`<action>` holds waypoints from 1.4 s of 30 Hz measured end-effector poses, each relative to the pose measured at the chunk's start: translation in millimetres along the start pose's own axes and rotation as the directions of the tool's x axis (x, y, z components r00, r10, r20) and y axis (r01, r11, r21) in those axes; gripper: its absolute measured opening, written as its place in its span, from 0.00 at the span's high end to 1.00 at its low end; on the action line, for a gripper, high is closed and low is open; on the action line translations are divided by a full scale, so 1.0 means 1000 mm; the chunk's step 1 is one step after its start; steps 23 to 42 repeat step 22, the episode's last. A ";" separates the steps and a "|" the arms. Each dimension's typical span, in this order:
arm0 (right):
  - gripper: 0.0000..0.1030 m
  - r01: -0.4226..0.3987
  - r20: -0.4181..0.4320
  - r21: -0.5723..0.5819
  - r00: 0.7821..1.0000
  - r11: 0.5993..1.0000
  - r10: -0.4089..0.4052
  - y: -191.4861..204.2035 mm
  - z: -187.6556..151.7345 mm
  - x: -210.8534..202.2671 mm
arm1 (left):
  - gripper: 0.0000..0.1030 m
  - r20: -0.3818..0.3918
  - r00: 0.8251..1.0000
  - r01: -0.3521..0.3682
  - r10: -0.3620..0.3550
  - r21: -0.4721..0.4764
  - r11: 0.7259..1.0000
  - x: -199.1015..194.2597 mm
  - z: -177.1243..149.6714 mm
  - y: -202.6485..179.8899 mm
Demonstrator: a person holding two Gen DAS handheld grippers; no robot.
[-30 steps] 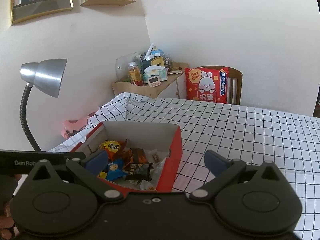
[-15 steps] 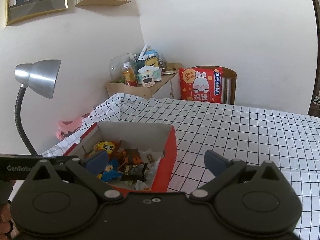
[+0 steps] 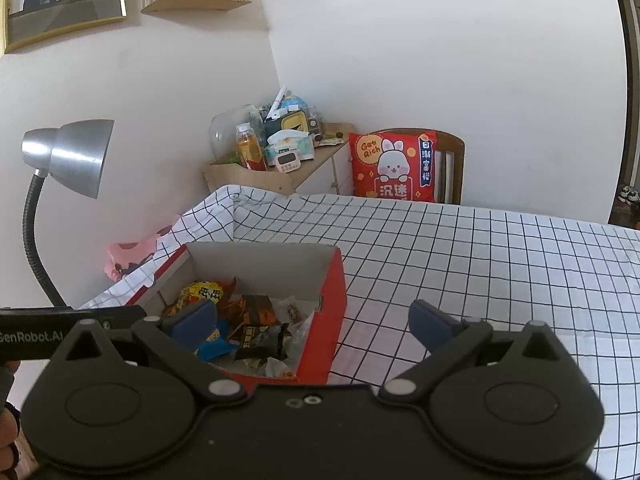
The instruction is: Organize snacks
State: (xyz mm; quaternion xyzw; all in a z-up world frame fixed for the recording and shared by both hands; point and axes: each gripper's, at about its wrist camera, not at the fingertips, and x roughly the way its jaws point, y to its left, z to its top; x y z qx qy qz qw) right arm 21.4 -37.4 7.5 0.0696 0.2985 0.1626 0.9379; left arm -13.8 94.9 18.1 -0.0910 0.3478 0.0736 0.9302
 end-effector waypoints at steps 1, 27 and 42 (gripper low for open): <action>0.00 0.000 -0.002 0.000 1.000 1.000 0.000 0.000 0.000 0.000 | 0.03 -0.003 1.000 -0.001 0.001 -0.001 1.000 0.000 0.000 0.000; 0.00 0.011 -0.024 0.009 1.000 1.000 -0.011 -0.003 -0.001 0.004 | 0.02 -0.025 1.000 0.001 -0.001 -0.003 1.000 0.005 -0.001 -0.002; 0.00 0.011 -0.024 0.009 1.000 1.000 -0.011 -0.003 -0.001 0.004 | 0.02 -0.025 1.000 0.001 -0.001 -0.003 1.000 0.005 -0.001 -0.002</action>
